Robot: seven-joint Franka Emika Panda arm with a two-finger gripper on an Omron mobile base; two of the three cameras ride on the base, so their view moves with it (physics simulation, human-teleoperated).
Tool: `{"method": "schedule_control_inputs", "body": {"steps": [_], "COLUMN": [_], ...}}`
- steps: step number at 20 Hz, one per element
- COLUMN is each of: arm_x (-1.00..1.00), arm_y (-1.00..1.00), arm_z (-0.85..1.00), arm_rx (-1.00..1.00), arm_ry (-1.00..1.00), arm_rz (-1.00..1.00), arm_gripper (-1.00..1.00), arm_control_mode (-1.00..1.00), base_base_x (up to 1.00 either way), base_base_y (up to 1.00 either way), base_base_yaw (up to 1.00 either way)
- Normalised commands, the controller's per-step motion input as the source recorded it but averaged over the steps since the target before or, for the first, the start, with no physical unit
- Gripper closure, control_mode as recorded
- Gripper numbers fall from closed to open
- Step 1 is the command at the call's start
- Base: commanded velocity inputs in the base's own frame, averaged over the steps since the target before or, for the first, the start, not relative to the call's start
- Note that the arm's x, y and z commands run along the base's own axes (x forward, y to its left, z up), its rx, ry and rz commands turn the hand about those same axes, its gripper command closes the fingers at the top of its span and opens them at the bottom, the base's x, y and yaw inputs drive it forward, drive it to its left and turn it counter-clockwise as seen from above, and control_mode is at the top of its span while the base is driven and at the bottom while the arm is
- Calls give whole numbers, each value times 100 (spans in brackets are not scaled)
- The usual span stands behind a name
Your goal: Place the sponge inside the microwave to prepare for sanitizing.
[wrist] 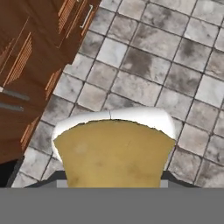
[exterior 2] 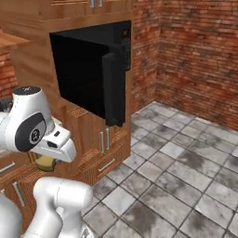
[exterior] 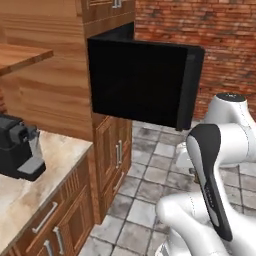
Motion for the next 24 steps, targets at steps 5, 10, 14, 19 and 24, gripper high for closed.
{"method": "schedule_control_inputs", "body": {"steps": [5, 10, 14, 19, 24], "arm_x": [0, 0, 0, 0, 0], "arm_y": [0, 0, 0, 0, 0], "arm_z": [0, 0, 0, 0, 0], "arm_rx": [0, 0, 0, 0, 0], "arm_ry": [0, 0, 0, 0, 0], "arm_rz": [0, 0, 0, 0, 0], "arm_gripper": [100, 100, 100, 100, 100], "arm_control_mode": [100, 100, 100, 100, 100], "base_base_x": [0, 5, 36, 51, 79], "base_base_y": [-26, -29, -36, -40, -66], "base_base_yaw": [-77, -71, -52, -5, 6]}}
